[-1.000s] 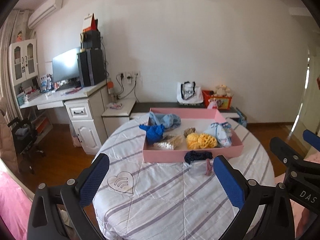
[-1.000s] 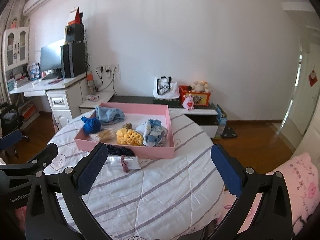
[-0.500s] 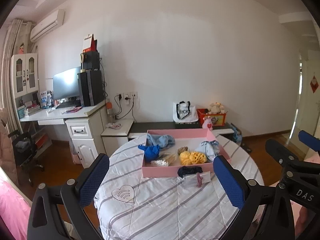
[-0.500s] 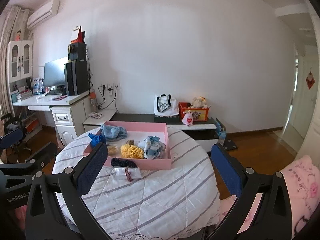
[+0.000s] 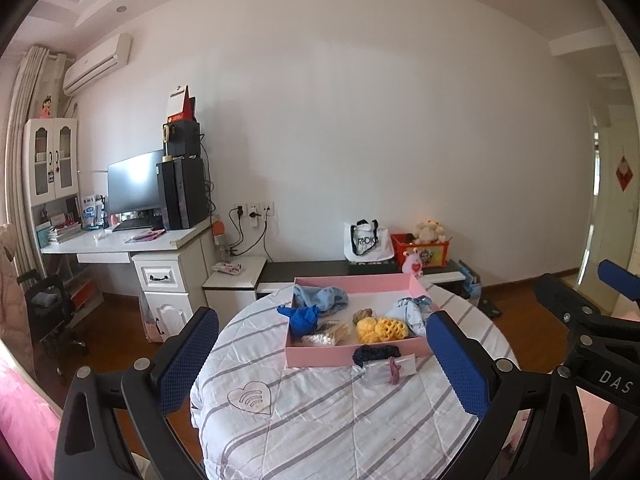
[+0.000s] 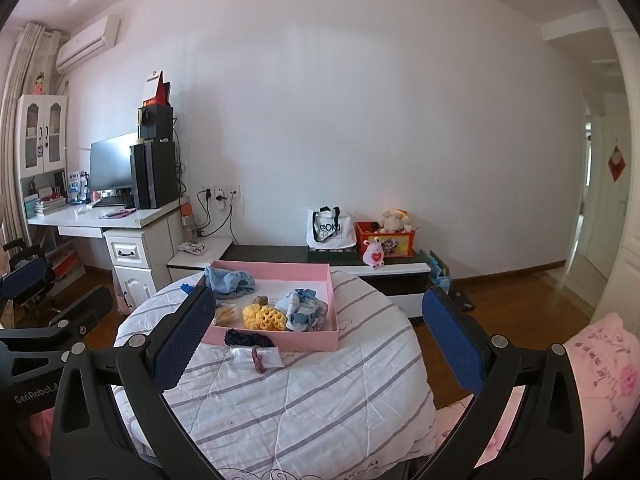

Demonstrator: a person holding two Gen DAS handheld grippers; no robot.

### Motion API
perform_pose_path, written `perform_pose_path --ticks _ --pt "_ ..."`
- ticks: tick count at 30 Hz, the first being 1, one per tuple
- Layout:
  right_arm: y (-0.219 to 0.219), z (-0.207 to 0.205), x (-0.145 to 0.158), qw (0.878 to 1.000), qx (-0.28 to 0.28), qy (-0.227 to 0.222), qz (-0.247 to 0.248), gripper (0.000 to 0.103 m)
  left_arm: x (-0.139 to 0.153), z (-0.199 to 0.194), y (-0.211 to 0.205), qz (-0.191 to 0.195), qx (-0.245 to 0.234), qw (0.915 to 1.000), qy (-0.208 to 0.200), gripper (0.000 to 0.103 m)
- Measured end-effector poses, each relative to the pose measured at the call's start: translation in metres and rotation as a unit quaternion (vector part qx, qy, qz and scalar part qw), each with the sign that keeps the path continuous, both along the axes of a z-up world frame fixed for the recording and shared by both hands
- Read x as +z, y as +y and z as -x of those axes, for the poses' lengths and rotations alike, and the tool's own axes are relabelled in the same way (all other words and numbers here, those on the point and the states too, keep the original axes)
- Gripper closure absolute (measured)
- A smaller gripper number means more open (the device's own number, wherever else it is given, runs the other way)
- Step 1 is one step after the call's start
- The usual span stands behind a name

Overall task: Organize soft objects
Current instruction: 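Withdraw both open tools back from the pink box over the bed, then approach the clear plastic cup with the right tool and grasp it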

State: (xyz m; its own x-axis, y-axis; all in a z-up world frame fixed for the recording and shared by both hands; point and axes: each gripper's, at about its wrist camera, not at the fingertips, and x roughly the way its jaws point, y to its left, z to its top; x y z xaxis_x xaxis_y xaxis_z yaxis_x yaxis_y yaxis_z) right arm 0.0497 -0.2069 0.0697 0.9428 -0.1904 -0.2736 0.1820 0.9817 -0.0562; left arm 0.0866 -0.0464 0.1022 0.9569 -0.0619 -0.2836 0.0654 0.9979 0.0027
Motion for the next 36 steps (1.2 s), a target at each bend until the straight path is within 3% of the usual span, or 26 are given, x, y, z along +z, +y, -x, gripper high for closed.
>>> perform_pose_path --ticks 21,36 --pt "-0.003 -0.01 -0.007 1.0 -0.002 0.017 -0.003 0.0 -0.005 -0.011 0.004 0.004 0.008 0.9998 0.016 0.0" --pt "0.002 -0.051 -0.04 0.996 0.001 0.085 -0.005 0.0 -0.024 -0.051 0.016 0.008 0.021 0.9969 0.075 0.0"
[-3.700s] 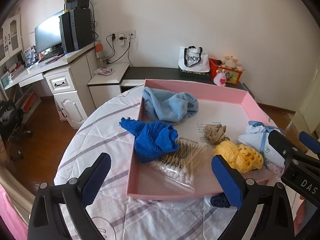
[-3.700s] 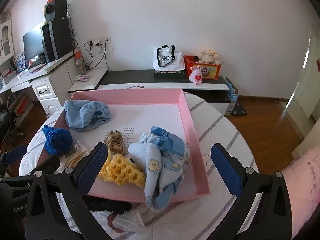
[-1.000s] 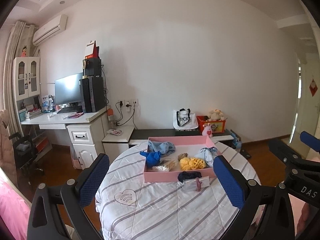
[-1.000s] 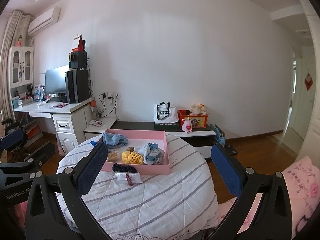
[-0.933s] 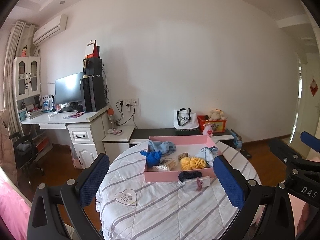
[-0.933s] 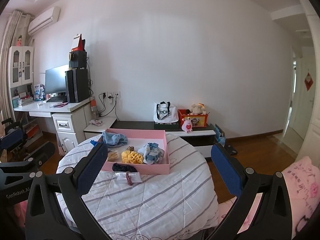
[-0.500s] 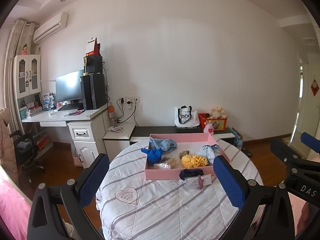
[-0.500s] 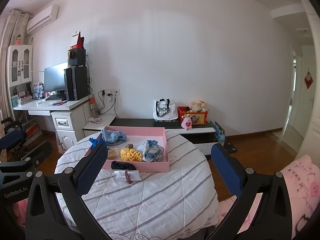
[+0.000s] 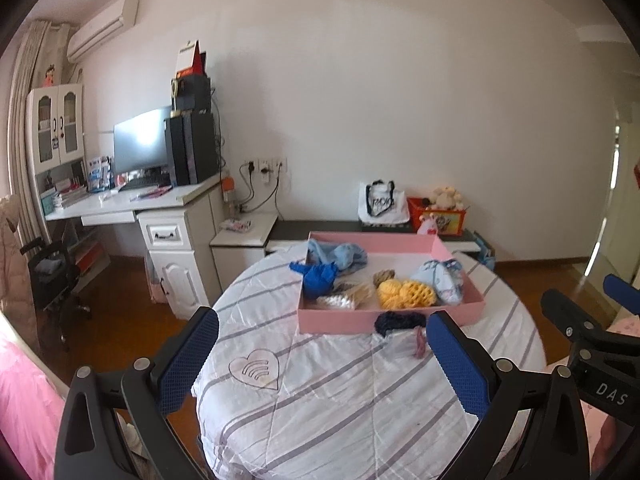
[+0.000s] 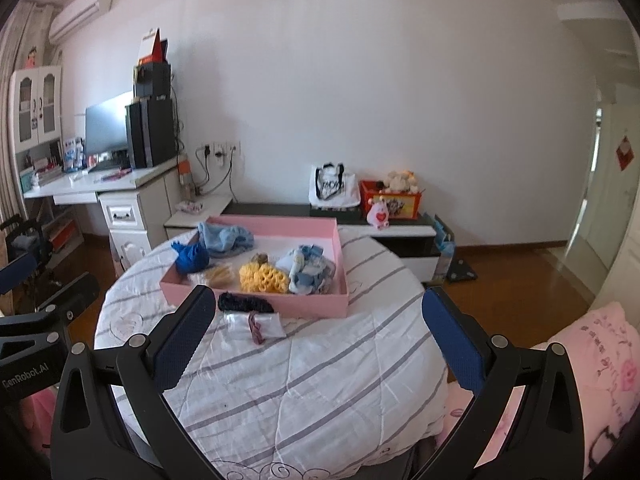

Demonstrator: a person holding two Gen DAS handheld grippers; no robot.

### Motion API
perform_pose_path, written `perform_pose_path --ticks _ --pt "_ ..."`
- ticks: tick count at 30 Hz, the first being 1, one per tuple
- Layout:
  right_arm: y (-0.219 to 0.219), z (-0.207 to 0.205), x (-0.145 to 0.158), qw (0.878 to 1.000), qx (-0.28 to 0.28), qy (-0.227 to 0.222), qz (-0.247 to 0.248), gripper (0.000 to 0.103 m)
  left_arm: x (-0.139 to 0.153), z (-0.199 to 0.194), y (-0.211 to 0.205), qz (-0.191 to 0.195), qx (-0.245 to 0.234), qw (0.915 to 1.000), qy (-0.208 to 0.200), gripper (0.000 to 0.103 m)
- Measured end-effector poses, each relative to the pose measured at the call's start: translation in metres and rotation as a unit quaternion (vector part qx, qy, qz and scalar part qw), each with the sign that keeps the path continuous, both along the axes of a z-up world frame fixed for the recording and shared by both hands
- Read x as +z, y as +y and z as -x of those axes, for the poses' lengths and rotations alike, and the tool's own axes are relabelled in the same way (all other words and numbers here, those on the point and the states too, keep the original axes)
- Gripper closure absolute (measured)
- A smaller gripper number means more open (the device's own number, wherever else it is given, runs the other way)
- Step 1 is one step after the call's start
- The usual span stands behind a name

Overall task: Organize soft objects
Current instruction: 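Approach the clear plastic cup with the right tool and grasp it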

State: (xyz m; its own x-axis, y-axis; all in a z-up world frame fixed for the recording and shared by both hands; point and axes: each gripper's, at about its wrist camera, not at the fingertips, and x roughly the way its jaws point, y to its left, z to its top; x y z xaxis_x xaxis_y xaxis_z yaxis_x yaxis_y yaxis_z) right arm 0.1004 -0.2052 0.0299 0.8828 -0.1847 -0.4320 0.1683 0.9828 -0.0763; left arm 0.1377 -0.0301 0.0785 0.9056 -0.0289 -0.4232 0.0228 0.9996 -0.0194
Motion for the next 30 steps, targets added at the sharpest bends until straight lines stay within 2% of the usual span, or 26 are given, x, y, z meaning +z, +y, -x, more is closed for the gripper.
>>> perform_pose_path --ticks 15,22,30 --pt "0.014 -0.072 -0.062 0.994 0.011 0.11 -0.015 0.0 -0.05 -0.087 0.019 -0.007 0.03 0.9947 0.098 0.0" --pt "0.024 -0.114 -0.097 0.985 0.018 0.167 -0.025 0.0 -0.082 -0.132 0.032 -0.004 0.037 0.9882 0.149 0.0" --pt "0.029 -0.159 -0.134 0.973 0.009 0.224 -0.046 0.0 -0.12 -0.178 0.049 -0.003 0.038 0.9813 0.188 0.0"
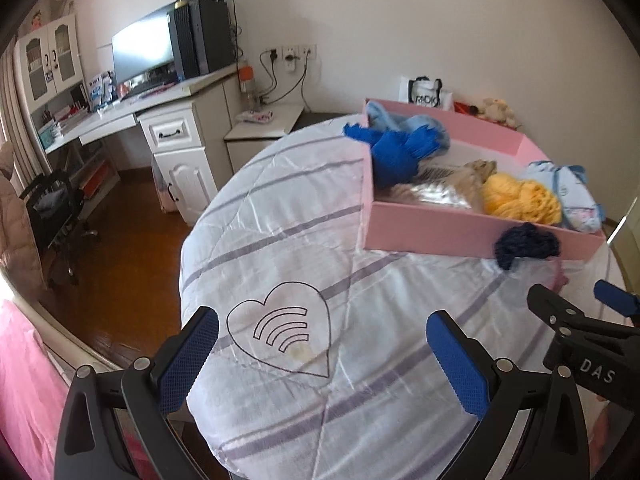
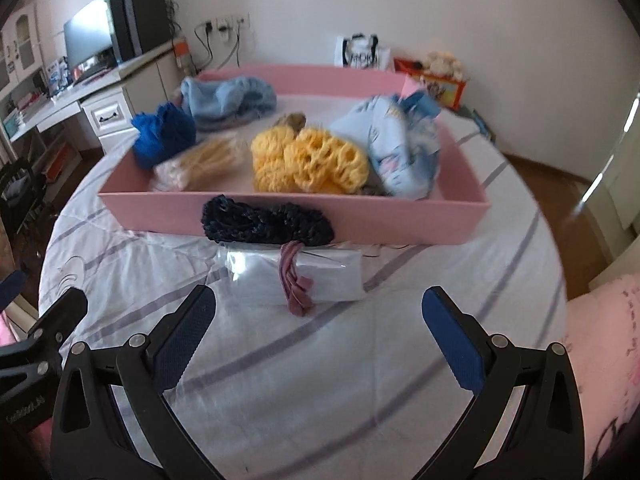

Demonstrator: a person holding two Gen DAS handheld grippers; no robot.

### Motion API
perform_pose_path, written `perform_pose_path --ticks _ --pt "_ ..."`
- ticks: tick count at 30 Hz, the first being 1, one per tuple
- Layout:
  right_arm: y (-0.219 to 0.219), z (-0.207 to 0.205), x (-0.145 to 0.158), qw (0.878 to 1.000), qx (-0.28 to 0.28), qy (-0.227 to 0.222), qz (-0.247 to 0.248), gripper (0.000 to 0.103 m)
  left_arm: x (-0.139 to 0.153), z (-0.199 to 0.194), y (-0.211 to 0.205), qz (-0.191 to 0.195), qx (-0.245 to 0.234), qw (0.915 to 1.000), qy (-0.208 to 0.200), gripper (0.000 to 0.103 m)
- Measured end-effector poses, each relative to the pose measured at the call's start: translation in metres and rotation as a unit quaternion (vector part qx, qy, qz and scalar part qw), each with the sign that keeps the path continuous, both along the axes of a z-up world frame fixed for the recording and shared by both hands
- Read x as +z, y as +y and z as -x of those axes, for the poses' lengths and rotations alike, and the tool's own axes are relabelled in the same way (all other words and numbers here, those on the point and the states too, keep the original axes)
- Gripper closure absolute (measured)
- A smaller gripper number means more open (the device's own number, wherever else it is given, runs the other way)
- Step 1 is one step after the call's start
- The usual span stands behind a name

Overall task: Organize soft objects
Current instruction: 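Approach the clear plastic cup with the right tool and grasp it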

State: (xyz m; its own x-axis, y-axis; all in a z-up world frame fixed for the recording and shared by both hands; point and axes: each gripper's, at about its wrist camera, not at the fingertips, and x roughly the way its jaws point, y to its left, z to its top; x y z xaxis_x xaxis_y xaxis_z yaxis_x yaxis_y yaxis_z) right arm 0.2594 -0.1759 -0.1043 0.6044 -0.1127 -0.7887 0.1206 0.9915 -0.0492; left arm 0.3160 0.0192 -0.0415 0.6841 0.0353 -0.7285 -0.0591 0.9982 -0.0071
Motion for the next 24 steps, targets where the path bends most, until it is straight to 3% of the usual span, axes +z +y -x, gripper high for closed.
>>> perform_pose_path --ticks 8,10,12,17,24 --pt "0.008 -0.025 -0.02 0.999 0.002 0.025 -0.02 0.0 -0.021 -0.025 0.013 0.008 0.006 0.9997 0.022 0.0" --pt "0.009 -0.028 -0.023 0.999 0.008 0.023 -0.02 0.005 -0.024 -0.027 0.016 0.008 0.008 0.9996 0.027 0.0" --pt "0.009 -0.029 -0.023 1.0 0.009 0.024 -0.014 0.017 -0.025 -0.028 0.016 0.009 0.009 0.9995 0.03 0.0" --pt "-0.004 -0.025 -0.021 0.999 0.011 0.018 -0.042 0.02 -0.021 -0.027 0.009 0.012 0.004 0.9996 0.027 0.0" --pt "-0.025 -0.009 -0.013 0.999 0.002 0.009 -0.044 0.02 -0.014 -0.023 -0.019 0.01 -0.025 0.9994 0.022 0.0"
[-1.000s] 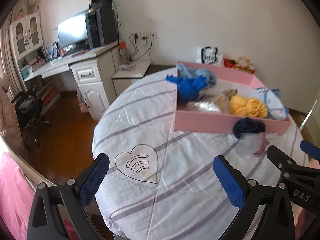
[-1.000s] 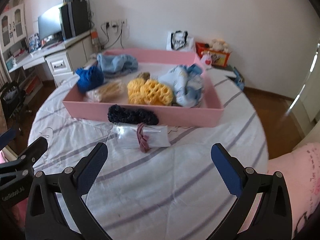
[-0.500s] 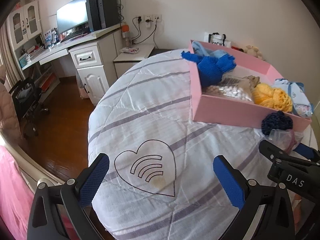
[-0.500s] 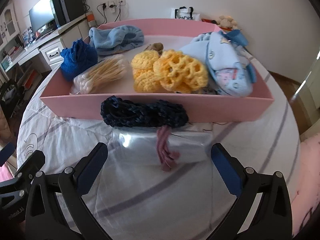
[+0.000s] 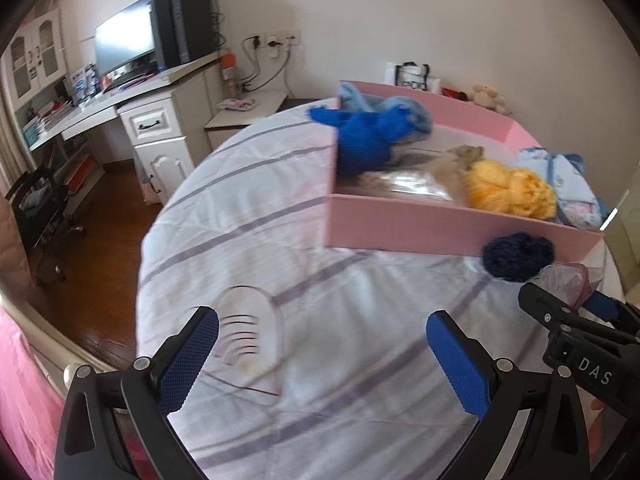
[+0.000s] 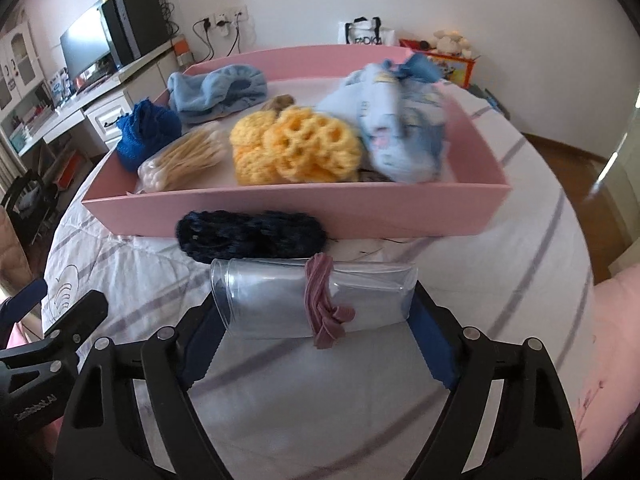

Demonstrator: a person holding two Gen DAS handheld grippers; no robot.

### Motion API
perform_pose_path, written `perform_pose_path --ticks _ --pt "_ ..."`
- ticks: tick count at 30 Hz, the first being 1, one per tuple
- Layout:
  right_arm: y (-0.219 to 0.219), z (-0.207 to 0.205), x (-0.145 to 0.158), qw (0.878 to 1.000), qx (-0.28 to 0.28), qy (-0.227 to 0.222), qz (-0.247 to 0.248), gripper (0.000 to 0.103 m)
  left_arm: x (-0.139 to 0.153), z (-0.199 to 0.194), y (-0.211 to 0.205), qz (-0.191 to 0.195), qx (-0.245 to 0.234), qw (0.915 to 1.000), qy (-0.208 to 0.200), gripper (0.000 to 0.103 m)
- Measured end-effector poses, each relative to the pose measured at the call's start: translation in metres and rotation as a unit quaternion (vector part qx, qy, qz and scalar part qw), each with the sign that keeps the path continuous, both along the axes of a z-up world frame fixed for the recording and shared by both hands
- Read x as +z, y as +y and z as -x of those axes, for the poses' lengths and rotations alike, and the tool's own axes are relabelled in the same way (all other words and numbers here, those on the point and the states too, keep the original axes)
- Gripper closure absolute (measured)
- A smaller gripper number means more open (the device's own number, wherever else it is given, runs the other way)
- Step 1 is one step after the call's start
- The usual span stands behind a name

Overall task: Organize soft objects
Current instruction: 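Approach the clear plastic cup with the right tool and grasp it, then grasp the navy knitted item with the left tool while the right tool holds the cup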

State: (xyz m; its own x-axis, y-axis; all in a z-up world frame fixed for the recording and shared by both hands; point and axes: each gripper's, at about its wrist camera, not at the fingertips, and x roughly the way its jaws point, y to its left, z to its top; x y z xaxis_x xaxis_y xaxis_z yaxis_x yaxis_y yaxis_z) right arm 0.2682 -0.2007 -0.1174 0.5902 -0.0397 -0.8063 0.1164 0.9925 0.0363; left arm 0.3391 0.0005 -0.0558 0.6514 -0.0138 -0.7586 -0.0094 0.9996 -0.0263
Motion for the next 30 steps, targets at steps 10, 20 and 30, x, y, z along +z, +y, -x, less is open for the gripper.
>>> perform_pose_path --ticks 10,20,30 --pt "-0.058 0.018 0.007 0.998 -0.063 -0.012 -0.001 0.02 0.006 -0.001 -0.051 -0.004 -0.056 0.9984 0.004 0.0" --pt "-0.107 0.02 0.007 0.994 -0.107 -0.016 0.002 0.02 0.004 -0.018 -0.094 -0.003 -0.09 0.9957 0.024 0.0" --pt "-0.126 0.015 -0.001 0.994 -0.111 -0.012 0.008 0.02 0.002 -0.035 -0.122 -0.001 -0.079 0.996 0.042 0.0"
